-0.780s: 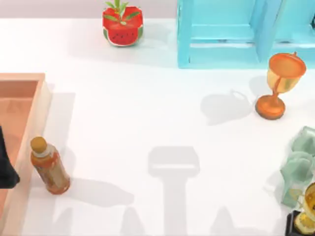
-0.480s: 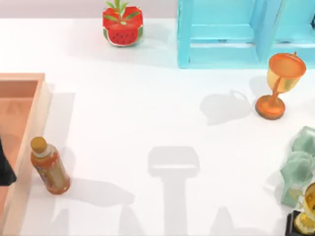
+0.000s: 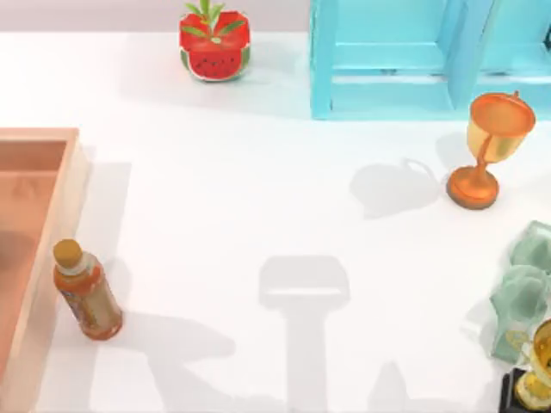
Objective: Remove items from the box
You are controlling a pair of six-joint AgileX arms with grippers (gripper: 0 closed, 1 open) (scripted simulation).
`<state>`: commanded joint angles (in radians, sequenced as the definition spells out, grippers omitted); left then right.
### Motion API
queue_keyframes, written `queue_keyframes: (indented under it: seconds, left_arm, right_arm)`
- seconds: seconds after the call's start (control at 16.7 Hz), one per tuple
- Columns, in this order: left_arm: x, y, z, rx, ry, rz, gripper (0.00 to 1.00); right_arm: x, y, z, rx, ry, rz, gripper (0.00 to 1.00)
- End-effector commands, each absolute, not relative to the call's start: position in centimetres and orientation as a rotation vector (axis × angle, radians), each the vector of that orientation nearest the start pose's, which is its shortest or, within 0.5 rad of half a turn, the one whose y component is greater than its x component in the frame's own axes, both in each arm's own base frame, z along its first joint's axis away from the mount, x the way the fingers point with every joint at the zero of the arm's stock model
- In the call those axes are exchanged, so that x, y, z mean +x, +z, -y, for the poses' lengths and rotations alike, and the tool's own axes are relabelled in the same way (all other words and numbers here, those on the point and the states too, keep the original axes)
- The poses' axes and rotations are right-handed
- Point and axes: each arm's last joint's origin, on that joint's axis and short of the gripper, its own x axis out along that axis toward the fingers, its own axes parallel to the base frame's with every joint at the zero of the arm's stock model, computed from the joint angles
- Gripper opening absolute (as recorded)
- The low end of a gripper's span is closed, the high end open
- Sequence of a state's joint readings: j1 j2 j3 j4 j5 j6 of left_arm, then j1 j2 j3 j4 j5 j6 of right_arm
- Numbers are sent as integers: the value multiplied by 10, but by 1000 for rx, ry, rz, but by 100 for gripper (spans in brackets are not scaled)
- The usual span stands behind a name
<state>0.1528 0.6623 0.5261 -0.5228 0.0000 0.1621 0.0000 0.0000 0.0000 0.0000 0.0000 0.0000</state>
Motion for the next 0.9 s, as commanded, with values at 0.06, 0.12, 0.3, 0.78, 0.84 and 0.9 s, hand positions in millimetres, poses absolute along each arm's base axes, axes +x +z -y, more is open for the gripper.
queue_keyframes:
  seconds: [0.06,0.12,0.3,0.78,0.84,0.9]
  left_arm:
    - [156,232,-27,106,93,-770,100]
    - [168,235,-32,104,89,-873,100]
    - [206,236,-50,85,65,-1160,100]
    - [261,231,-93,18,-13,-1563,100]
    - [262,231,-94,16,-16,-1571,100]
    - [262,231,-94,16,-16,-1571,100]
  right_arm:
    - [106,160,1,0,0,0,100]
    - [106,160,1,0,0,0,100]
    - [106,160,1,0,0,0,100]
    - [106,160,1,0,0,0,100]
    - [106,160,1,0,0,0,100]
    - [106,160,1,0,0,0,100]
